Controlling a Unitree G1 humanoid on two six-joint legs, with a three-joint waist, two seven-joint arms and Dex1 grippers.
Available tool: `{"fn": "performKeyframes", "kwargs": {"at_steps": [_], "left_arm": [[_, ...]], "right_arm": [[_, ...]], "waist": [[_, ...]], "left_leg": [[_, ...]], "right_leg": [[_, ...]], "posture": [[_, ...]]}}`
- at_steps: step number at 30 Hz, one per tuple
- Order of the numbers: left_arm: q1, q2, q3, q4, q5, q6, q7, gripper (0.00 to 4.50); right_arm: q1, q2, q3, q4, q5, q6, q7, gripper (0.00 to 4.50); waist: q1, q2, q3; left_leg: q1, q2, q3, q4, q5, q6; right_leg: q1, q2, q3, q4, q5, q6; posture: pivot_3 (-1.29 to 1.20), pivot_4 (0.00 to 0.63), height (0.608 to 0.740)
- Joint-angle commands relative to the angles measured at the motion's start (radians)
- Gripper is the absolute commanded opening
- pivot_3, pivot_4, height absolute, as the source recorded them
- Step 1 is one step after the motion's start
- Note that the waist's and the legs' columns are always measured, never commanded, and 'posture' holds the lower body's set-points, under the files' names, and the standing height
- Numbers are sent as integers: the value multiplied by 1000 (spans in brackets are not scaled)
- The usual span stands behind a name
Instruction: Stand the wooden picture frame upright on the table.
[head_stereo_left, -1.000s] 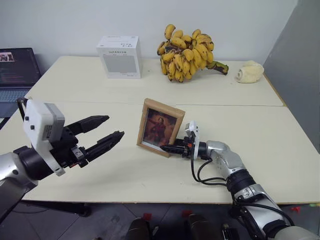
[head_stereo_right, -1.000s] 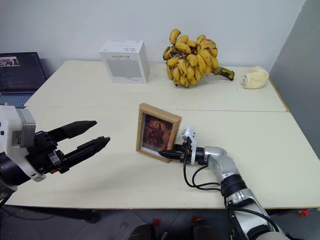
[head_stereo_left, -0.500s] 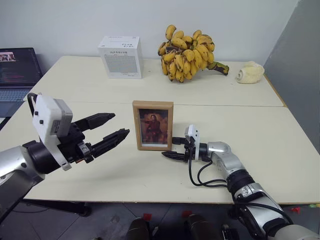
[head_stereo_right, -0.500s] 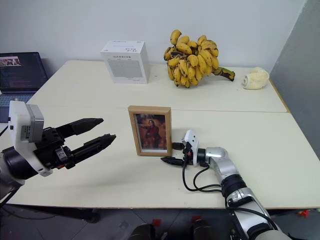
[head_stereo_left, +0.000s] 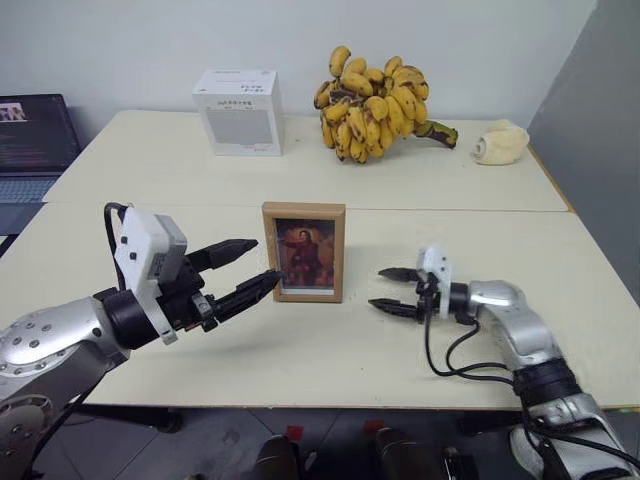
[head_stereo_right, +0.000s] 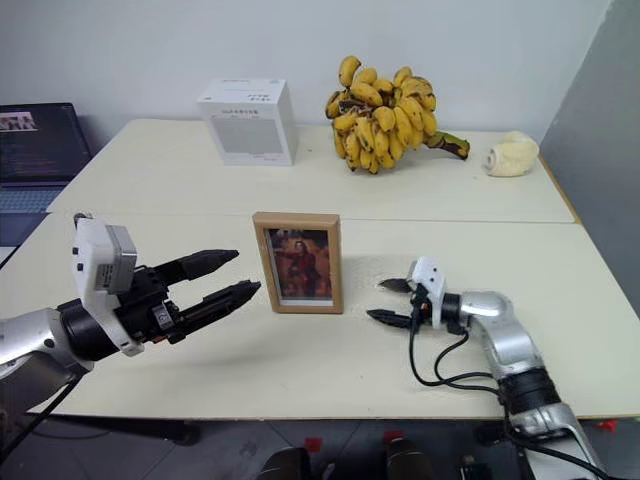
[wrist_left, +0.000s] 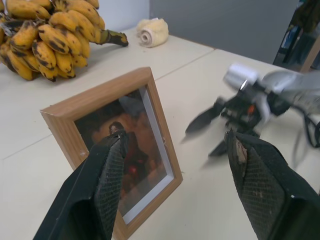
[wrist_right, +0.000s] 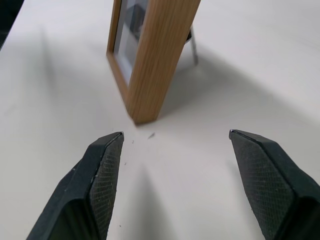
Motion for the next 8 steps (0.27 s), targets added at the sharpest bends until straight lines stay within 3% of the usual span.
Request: {"fn": "performKeyframes", "kwargs": {"at_steps": [1,8], "left_arm": [[-1,-5,1,17,47,-24,-12,3299],[12,-12,16,38,76,1,15,3299]], "right_arm": [[42,-31,-112,-301,168,220,-101,3559],[126,-41,-198,-566,331,444,-277,3559]], "waist": [[0,0,0],[3,-1,0]], "left_leg": [[0,0,0,-1,0,0],[-2,0,0,-3,0,0]], "right_leg": [[0,0,0,-1,0,0],[1,-1,-1,-6,0,0]], "posture": [[0,150,740],[0,150,740]]}}
